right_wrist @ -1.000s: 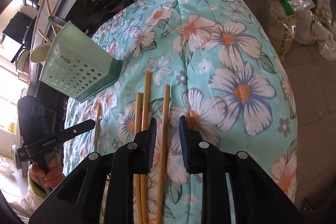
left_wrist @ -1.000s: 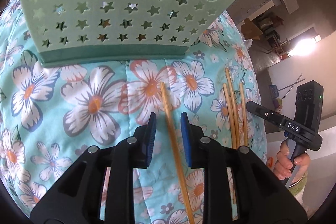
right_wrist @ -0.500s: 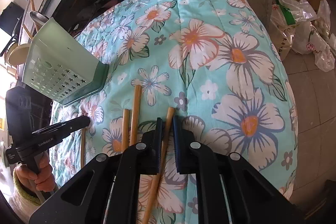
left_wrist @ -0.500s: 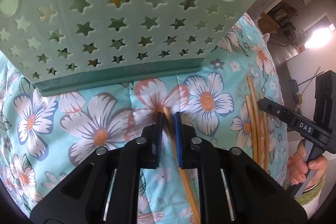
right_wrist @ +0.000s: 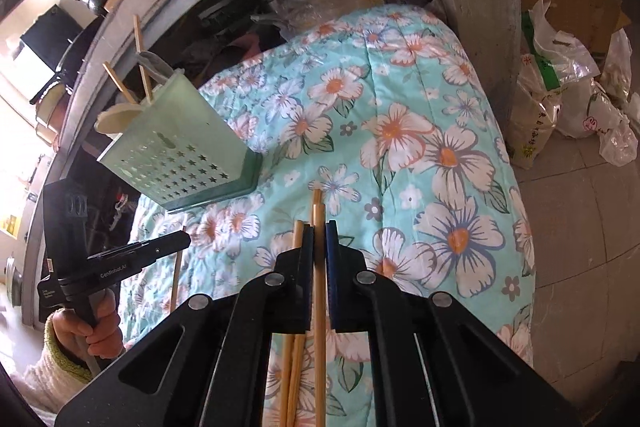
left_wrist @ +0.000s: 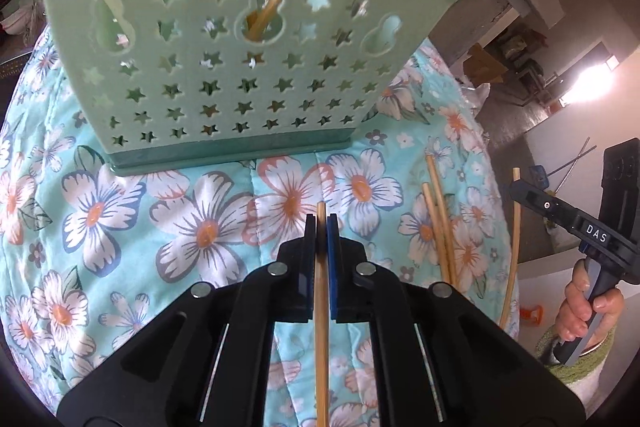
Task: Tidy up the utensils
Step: 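Lift both chopsticks with both tools and bring them over the green holder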
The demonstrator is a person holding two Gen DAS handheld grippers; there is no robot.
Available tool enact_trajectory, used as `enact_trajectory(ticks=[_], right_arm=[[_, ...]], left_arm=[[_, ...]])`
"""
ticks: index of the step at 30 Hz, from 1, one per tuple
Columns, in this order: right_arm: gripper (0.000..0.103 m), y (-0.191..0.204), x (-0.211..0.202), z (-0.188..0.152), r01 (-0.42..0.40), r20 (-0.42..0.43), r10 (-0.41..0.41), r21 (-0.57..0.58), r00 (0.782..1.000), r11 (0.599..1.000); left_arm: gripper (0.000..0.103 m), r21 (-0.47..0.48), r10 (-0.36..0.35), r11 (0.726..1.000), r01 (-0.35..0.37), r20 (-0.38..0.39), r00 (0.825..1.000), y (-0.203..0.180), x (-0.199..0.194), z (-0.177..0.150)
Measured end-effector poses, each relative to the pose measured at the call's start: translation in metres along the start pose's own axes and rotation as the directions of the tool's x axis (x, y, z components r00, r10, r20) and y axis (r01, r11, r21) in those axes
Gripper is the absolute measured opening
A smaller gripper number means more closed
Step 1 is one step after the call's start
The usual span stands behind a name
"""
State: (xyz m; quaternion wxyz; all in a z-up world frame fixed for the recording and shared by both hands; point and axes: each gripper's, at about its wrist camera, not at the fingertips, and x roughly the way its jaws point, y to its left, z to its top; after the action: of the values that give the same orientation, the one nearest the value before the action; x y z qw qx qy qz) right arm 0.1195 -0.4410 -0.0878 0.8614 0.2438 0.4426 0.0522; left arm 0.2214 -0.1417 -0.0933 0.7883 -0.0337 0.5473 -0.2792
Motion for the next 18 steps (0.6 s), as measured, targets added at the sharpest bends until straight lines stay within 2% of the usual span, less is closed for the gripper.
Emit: enact_trajectory(ticks=[5, 9, 13, 16, 18], right_arm=[[0.006, 0.019, -0.05, 0.009, -0.091, 0.089, 0.094, -0.027, 0.992, 0.995], [0.006, 0.036, -0.083, 0.015, -0.167, 0.155, 0.174, -0.056, 0.973, 0.984], [0.006, 0.053, -0.104, 0.022, -0.192, 0.207, 0.209, -0.098, 0.956, 0.977], [0.006, 0.062, -0.114, 0.025, -0.205, 0.229, 0.228, -0.121, 0.946, 0.971], [0.006, 0.067, -0.117, 0.026, -0.209, 0.236, 0.235, -0.13, 0.943, 0.969]], left_arm=[[0.004, 0.034, -0.07, 0.997, 0.067, 0.12, 0.99, -0.005, -0.073, 0.001], [0.004, 0.062, -0.115, 0.993, 0.102, 0.252, 0.961, -0.01, -0.137, 0.012], [0.004, 0.081, -0.153, 0.988, 0.132, 0.391, 0.907, -0.011, -0.199, 0.026], [0.004, 0.098, -0.149, 0.989, 0.114, 0.51, 0.847, -0.014, -0.237, 0.039], [0.004, 0.104, -0.148, 0.989, 0.108, 0.558, 0.817, -0.015, -0.255, 0.05]])
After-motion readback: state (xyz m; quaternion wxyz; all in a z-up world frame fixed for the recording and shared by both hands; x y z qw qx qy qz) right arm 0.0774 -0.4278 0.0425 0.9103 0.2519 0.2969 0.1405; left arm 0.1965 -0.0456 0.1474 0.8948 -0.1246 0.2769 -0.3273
